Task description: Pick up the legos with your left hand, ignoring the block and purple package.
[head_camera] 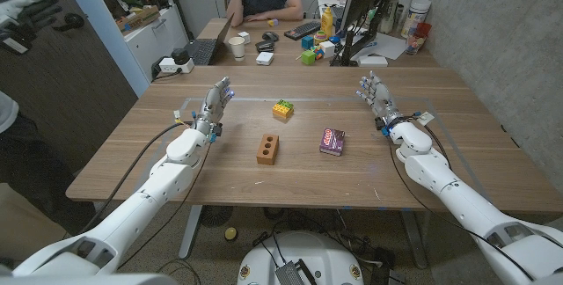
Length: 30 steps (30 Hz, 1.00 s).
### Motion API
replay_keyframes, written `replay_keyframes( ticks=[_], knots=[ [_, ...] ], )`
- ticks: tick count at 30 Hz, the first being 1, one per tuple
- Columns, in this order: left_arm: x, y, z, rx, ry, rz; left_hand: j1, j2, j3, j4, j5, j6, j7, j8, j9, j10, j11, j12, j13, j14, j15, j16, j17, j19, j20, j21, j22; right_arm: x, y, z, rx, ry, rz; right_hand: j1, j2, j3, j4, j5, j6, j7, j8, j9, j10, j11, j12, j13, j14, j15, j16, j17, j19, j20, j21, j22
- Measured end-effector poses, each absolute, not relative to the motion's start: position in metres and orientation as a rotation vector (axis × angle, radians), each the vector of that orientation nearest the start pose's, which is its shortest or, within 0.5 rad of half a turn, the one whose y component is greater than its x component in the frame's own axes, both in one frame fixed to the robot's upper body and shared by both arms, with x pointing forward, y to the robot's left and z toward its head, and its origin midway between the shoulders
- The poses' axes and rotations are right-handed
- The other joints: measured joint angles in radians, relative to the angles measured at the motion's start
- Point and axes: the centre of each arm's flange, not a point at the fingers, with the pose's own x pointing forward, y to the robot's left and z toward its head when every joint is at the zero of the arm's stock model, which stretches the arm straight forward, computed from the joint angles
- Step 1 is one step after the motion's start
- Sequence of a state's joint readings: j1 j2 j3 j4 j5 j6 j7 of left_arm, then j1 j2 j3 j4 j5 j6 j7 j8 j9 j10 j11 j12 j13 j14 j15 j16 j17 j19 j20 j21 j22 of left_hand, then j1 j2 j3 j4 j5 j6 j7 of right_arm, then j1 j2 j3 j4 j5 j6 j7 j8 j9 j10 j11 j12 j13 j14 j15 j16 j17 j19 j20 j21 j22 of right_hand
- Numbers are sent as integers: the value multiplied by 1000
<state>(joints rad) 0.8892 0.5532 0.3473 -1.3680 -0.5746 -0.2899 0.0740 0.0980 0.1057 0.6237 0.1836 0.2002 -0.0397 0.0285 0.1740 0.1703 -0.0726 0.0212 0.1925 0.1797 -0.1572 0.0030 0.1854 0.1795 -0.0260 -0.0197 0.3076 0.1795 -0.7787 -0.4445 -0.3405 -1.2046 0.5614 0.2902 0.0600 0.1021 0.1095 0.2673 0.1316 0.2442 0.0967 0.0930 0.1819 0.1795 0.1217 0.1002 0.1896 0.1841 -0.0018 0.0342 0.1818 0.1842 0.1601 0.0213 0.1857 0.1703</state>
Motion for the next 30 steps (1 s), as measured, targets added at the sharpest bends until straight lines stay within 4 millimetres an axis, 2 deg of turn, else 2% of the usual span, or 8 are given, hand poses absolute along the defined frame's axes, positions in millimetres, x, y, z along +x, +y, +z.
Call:
replay_keyframes(
  ticks=[1, 8, 13, 18, 21, 25, 27, 30],
  knots=[
    [637, 309, -28, 34, -617, -104, 0, 0, 1, 1, 0, 0, 0, 0, 0, 0, 0, 0, 0, 0, 0, 0, 0, 0, 0, 0, 0, 674, -291, -10, 2, -607, 175, 0, 0, 0, 0, 0, 0, 0, 0, 0, 0, 0, 0, 0, 0, 0, 0, 0, 0, 0, 0, 0],
    [629, 317, -25, 70, -640, -47, 0, 0, 3, 0, 0, 0, 0, 0, 0, 0, 0, 0, 0, 0, 0, 0, 0, 0, 0, 0, 0, 677, -285, -12, -70, -594, 198, 0, 0, 0, 0, 0, 5, 5, 0, 0, 0, 0, 0, 0, 0, 0, 0, 0, 0, 0, 0, 0],
    [622, 320, -20, 101, -665, -3, 0, 0, 9, -6, 0, 1, -1, 4, 0, 6, -6, 4, 0, 5, 5, 0, 0, 8, 8, 0, 0, 683, -289, -6, -22, -600, 170, 0, 0, 0, 0, 0, 5, 5, 0, 0, 6, -5, 0, 0, 0, 0, 0, 0, 0, 0, 0, 0],
    [618, 322, -15, 139, -685, 46, 6, 6, 24, -21, 0, 33, -28, 14, 0, 28, -19, 11, 0, 27, 12, 0, -3, 26, 25, 0, -3, 685, -290, -6, -17, -600, 166, 0, 0, 0, 0, 0, 5, 5, 0, 0, 5, -5, 0, 0, 0, 0, 0, 0, 3, 4, 0, 0],
    [616, 325, -12, 161, -698, 75, 20, 8, 35, -34, 0, 68, -38, 19, 0, 60, -26, 19, 0, 60, 5, 8, -8, 45, 32, 0, -3, 686, -289, -6, -20, -600, 168, 0, 0, 0, 0, 0, 5, 5, 0, 0, 5, -5, 0, 0, 0, 0, 0, 0, 4, 4, 0, 0],
    [615, 327, -7, 188, -719, 108, 41, 17, 37, -66, 0, 114, -48, 25, 0, 100, -37, 26, 0, 109, -6, 8, -12, 81, 34, 0, -3, 687, -290, -6, -18, -599, 167, 0, 0, 0, 0, 0, 5, 5, 0, 0, 5, -5, 0, 0, 0, 0, 0, 0, 3, 4, 0, 0],
    [613, 328, -2, 204, -737, 129, 52, 26, 38, -82, 0, 141, -62, 26, 0, 126, -43, 31, 0, 137, -14, 8, -12, 98, 44, 0, -3, 687, -290, -6, -18, -599, 167, 0, 0, 0, 0, 0, 5, 5, 0, 0, 8, -3, 0, 0, 0, 0, 0, 0, 3, 4, 0, 0],
    [610, 330, 6, 238, -766, 159, 74, 10, 36, -110, 0, 184, -90, 26, 0, 157, -49, 34, 0, 172, -23, 8, -12, 129, 49, 0, -3, 687, -290, -6, -19, -599, 168, 0, 0, 0, 0, 0, 9, 2, 0, 0, 11, 0, 0, 0, 0, 0, 0, 0, 3, 4, 0, 0]
  ],
)
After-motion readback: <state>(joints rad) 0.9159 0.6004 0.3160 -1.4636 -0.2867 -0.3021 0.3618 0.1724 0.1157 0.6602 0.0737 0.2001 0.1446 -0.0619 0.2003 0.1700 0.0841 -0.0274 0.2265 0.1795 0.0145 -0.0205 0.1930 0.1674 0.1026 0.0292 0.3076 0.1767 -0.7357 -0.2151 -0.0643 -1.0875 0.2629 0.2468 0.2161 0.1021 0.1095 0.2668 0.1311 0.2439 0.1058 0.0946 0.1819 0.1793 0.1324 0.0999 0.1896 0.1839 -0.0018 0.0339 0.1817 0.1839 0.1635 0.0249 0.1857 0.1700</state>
